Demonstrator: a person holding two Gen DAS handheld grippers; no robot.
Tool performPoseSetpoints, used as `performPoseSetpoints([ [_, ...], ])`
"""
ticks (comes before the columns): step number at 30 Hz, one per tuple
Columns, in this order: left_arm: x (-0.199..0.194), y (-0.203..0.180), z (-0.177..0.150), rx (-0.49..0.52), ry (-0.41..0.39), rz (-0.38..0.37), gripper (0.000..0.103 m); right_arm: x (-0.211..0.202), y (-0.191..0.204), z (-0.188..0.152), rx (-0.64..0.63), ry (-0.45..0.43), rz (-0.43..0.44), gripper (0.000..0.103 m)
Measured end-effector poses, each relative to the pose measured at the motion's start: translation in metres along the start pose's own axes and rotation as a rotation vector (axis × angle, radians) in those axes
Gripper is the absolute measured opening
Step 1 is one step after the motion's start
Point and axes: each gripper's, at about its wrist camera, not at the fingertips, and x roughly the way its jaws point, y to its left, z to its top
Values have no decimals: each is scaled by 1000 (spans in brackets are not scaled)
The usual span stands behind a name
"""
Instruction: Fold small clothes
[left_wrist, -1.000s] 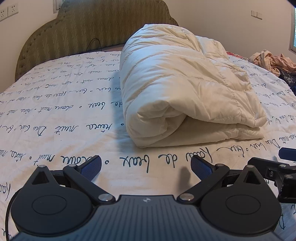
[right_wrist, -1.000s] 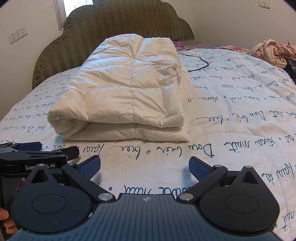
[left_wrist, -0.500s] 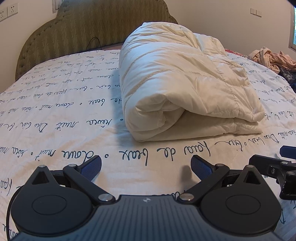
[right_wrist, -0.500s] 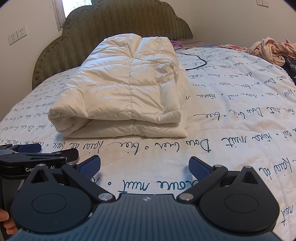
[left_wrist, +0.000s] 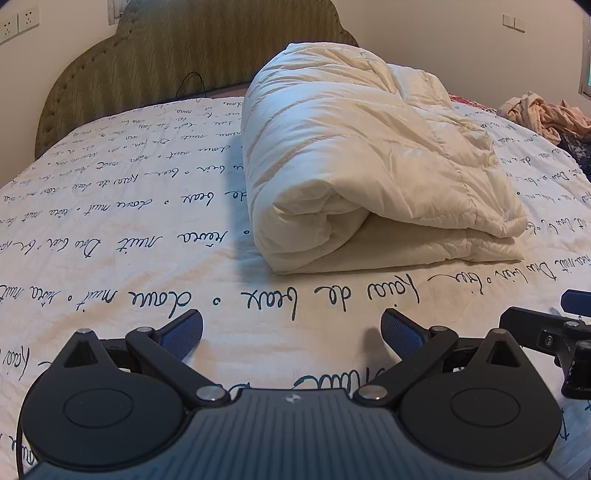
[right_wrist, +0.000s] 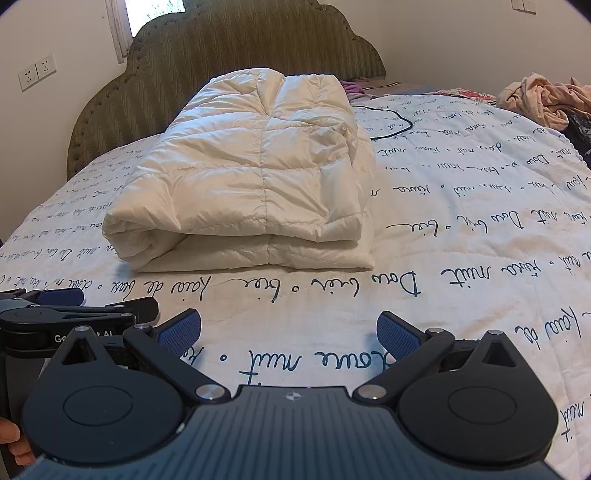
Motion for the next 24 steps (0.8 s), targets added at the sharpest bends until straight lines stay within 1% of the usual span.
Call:
performPoseSetpoints([
  [10,-2,-2,-1,7,-10,25,103,-1,0,-1,0,1,0,103],
  [19,-1,-1,-1,-8,7,42,103,-2,0,-4,0,1,3,103],
  [24,-1,-3,-1,7,7,52,103,-2,0,-4,0,2,6,103],
])
